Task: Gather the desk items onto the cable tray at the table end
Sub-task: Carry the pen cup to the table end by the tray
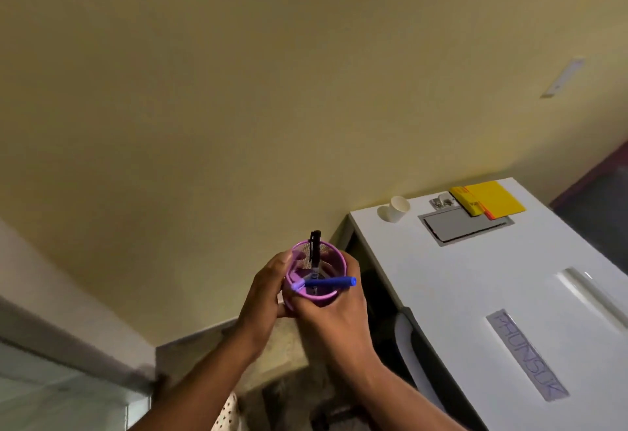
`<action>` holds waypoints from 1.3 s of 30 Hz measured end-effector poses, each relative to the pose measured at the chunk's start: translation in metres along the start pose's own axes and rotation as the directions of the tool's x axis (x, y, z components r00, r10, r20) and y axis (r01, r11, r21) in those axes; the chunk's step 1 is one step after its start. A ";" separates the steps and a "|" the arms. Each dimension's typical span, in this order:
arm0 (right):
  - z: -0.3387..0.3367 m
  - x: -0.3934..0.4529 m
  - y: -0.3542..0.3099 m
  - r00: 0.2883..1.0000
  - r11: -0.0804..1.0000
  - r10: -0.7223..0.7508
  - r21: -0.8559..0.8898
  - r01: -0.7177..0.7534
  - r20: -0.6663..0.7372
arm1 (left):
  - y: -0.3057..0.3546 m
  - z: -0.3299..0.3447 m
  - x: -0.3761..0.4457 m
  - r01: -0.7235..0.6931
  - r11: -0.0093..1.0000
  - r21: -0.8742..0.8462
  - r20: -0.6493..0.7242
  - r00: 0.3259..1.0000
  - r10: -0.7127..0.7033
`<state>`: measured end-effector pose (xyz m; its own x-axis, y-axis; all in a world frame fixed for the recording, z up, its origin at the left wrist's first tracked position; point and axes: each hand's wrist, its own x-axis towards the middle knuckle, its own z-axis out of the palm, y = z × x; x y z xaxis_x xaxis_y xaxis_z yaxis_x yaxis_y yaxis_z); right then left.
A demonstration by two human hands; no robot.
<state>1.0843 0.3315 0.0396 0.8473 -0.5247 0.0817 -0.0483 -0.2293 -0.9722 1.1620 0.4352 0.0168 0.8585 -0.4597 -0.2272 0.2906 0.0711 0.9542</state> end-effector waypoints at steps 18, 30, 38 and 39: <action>-0.051 0.170 0.007 0.926 0.990 0.136 0.027 -0.135 -0.353 | 0.027 0.082 0.225 0.067 0.987 0.145 0.491 0.861 -0.131; -0.161 0.228 0.091 0.787 0.964 0.257 0.088 -0.253 -0.560 | -0.007 0.204 0.308 0.028 0.930 0.367 0.686 0.667 -0.291; -0.220 0.235 0.160 0.620 0.938 0.311 0.126 -0.323 -0.720 | -0.103 0.225 0.354 -0.473 0.685 0.554 0.795 0.545 -0.266; -0.226 0.236 0.169 0.607 0.934 0.319 0.134 -0.330 -0.728 | -0.118 0.225 0.364 -0.600 0.582 0.548 0.824 0.507 -0.253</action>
<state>1.1572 -0.0163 -0.0562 0.1138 -0.9884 -0.1003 -0.2540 0.0687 -0.9648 1.3446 0.0603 -0.1344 0.0137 -0.9804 -0.1965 -0.5780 -0.1681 0.7985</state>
